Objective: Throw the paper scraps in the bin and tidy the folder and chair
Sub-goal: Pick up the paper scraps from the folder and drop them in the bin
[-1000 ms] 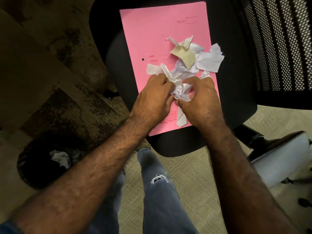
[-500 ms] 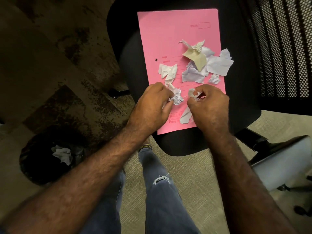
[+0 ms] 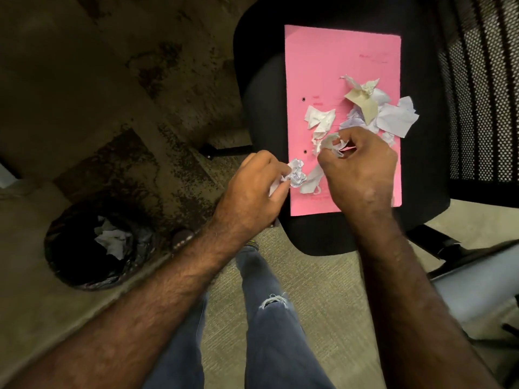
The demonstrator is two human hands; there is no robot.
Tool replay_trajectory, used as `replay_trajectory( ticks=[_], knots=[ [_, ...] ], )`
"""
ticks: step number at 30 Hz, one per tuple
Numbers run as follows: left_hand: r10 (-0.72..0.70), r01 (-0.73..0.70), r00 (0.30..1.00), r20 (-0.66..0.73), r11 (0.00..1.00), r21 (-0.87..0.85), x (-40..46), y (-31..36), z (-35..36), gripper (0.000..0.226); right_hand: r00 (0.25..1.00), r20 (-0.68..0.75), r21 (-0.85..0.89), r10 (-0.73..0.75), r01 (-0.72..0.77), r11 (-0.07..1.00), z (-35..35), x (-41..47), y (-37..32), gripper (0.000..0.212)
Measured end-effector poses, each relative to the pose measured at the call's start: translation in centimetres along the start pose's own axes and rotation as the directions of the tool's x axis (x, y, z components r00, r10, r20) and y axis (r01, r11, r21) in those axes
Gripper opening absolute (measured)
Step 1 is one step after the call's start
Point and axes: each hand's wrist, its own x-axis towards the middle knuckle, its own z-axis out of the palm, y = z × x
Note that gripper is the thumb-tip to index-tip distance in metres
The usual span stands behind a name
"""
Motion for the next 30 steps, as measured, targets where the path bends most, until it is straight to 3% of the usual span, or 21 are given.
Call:
replay_trajectory(
  ticks=[8,11,15,20,25,30],
  knots=[
    [-0.154,0.155,0.980,-0.129,0.988,-0.002,-5.3,-4.9,-4.5,0.015,0.988,0.130,0.043,-0.081,0.076,0.996,4.4,-4.2,-5.0,0.016],
    [-0.284,0.275,0.929,-0.238,0.959,-0.071,-9.1,-8.2,-7.4,0.015,0.958,0.243,0.056,-0.151,0.142,0.988,8.2,-7.5,-8.1,0.018],
    [-0.360,0.343,0.902,-0.237,0.933,-0.114,-11.2,-9.6,-8.1,0.014,0.935,0.307,0.006,-0.179,0.186,0.983,10.8,-8.6,-8.7,0.017],
    [-0.531,0.515,0.787,-0.314,0.846,-0.138,-17.0,-14.2,-10.3,0.016,0.853,0.454,-0.025,-0.259,0.302,0.953,16.7,-13.1,-12.0,0.016],
    [-0.713,0.693,0.610,-0.346,0.691,-0.204,-23.0,-18.5,-11.2,0.017,0.751,0.565,-0.009,-0.341,0.419,0.908,21.9,-18.0,-14.7,0.019],
    [-0.809,0.782,0.443,-0.387,0.560,-0.275,-26.6,-21.7,-12.2,0.016,0.650,0.668,0.004,-0.364,0.485,0.874,27.1,-22.4,-16.5,0.020]
  ],
)
